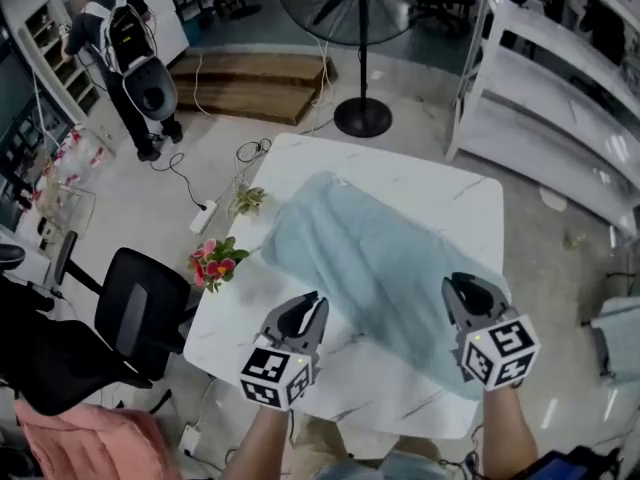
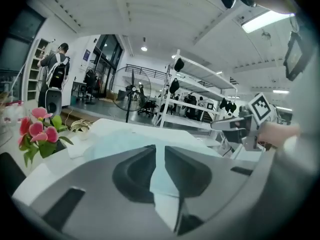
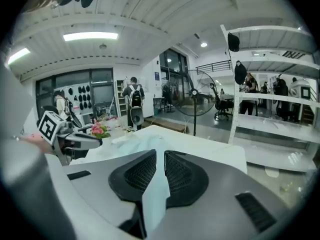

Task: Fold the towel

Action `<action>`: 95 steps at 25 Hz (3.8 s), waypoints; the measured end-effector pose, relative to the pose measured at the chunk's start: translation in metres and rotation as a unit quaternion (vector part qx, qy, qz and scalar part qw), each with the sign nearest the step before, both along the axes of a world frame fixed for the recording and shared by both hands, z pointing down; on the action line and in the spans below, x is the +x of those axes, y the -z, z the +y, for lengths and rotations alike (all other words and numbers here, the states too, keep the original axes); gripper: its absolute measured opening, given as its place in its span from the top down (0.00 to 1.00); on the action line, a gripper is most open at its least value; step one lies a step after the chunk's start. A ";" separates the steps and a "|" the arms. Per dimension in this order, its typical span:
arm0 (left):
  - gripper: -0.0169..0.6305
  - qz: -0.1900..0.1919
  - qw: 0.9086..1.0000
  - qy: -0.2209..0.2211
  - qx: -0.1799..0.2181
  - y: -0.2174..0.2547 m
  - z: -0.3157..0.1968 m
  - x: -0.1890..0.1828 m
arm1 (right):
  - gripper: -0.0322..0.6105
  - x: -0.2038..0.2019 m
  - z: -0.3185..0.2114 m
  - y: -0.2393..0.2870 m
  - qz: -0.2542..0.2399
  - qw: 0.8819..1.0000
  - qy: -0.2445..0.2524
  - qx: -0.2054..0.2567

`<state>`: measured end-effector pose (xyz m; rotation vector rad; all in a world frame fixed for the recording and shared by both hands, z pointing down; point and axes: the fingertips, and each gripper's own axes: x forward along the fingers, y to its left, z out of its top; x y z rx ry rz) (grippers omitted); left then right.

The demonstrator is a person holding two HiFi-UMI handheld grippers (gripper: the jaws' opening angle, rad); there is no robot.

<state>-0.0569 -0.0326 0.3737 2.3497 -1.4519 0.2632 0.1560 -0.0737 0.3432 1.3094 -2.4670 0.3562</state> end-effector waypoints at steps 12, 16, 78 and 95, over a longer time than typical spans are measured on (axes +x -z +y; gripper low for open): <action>0.93 -0.090 0.986 -0.062 -0.124 -0.108 -0.076 -0.047 | 0.86 -0.034 0.019 -0.131 0.107 0.981 -0.095 -0.129; 0.96 -0.144 0.971 -0.077 -0.175 -0.130 -0.075 -0.050 | 0.86 -0.021 0.019 -0.156 0.121 0.972 -0.112 -0.167; 0.96 -0.196 0.965 -0.135 -0.106 -0.054 -0.017 0.024 | 0.80 0.047 0.044 -0.114 -0.035 0.974 -0.175 -0.139; 0.96 -0.235 0.946 -0.213 -0.070 -0.071 0.042 0.203 | 0.66 0.234 0.168 -0.188 -0.252 0.909 -0.268 -0.197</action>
